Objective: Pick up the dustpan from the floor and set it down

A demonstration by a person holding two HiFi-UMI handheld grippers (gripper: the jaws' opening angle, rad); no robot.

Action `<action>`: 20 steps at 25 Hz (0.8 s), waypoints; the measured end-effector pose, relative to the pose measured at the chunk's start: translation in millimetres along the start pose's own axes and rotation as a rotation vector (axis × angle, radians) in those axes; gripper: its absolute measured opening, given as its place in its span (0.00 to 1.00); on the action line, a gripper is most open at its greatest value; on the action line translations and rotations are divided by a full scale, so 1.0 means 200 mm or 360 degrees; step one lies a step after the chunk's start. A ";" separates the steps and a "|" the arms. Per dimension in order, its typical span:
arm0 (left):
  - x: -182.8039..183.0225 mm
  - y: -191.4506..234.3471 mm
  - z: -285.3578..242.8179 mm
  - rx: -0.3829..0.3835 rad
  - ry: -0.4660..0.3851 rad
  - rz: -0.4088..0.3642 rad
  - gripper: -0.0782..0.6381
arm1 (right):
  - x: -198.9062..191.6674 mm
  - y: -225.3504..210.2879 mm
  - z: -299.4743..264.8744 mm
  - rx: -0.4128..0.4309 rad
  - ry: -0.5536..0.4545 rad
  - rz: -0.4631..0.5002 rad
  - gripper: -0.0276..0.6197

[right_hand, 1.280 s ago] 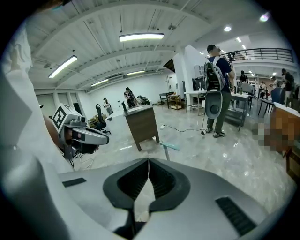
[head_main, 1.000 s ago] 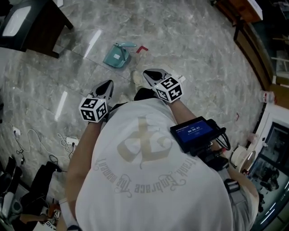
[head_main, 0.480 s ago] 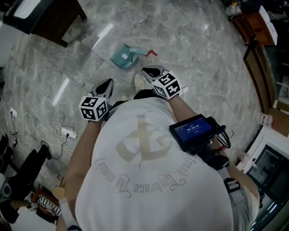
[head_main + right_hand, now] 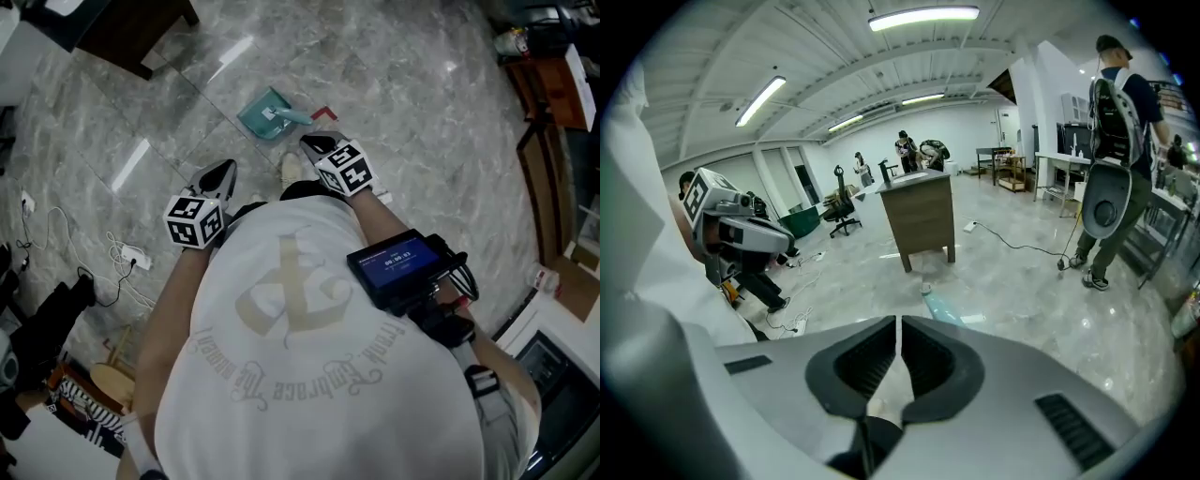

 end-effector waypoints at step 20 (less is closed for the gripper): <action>-0.28 -0.31 0.39 0.0490 -0.0123 0.0302 0.13 | 0.07 -0.05 -0.15 -0.0043 0.0273 0.0591 0.37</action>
Point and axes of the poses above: the fingertips, and each gripper's own axes: z backward along the fingers, y to its left, x out of its top, the point moved 10 cm from there along z, backward along the fingers, and after that the axes turned 12 degrees about -z, right-handed, at the moved point
